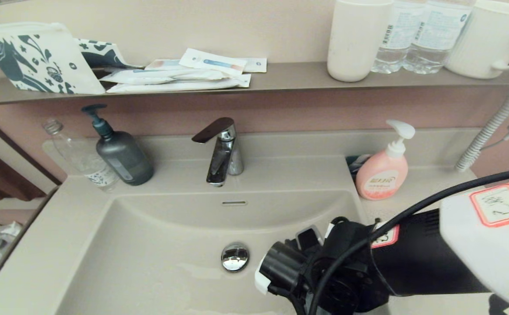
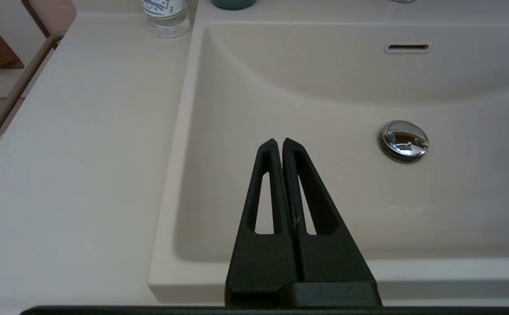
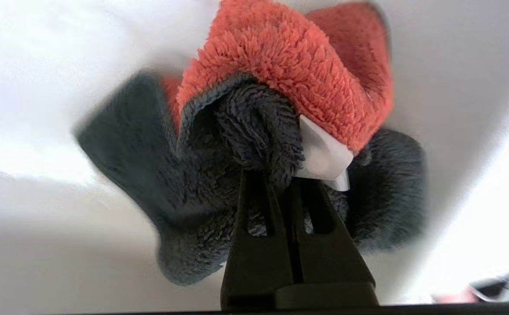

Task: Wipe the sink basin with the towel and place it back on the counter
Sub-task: Wipe the sink

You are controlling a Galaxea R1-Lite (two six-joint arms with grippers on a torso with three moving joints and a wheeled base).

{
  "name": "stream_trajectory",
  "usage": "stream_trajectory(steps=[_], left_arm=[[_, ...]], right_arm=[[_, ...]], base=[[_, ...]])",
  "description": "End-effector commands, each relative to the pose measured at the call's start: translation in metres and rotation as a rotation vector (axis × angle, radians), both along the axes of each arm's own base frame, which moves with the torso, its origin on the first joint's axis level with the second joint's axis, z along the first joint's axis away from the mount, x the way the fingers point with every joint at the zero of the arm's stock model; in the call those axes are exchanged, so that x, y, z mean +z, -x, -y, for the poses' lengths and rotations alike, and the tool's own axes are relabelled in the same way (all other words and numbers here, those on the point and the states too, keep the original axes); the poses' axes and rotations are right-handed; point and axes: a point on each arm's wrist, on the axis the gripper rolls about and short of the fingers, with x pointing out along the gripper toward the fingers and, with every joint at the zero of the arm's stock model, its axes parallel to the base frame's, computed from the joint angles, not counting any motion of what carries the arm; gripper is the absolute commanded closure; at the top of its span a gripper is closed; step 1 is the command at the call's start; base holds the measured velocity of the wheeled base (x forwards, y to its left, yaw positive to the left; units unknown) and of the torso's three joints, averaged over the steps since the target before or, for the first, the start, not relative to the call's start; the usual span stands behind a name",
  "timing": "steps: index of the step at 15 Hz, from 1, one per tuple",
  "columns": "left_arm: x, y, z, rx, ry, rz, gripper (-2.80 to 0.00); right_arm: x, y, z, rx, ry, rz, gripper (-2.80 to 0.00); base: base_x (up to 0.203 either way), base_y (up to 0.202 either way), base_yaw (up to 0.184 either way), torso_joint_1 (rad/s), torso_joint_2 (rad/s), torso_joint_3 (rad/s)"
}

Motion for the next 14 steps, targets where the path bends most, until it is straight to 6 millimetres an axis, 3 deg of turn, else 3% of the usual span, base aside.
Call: stream_trajectory(steps=[1,5,8,11,14], left_arm=[[0.000,0.000,0.000,0.001,0.000,-0.001,0.00],[0.000,0.000,0.000,0.001,0.000,-0.001,0.00],[0.000,0.000,0.000,0.001,0.000,-0.001,0.00],[0.000,0.000,0.000,0.001,0.000,-0.001,0.00],[0.000,0.000,0.000,0.001,0.000,-0.001,0.00]], right_arm=[[0.024,-0.002,0.012,-0.026,-0.028,0.037,0.00],[0.028,-0.021,0.027,-0.088,-0.027,0.053,0.00],[0.034,-0.051,0.029,-0.136,-0.064,0.088,0.00],[0.045,-0.078,0.023,-0.153,-0.110,0.137,0.00],[0.046,-0.091,0.011,-0.120,-0.112,0.152,0.00]], base=[[0.000,0.000,0.000,0.000,0.00,0.000],[0.000,0.000,0.000,0.000,0.00,0.000],[0.000,0.000,0.000,0.000,0.00,0.000],[0.000,0.000,0.000,0.000,0.00,0.000],[0.000,0.000,0.000,0.000,0.00,0.000]])
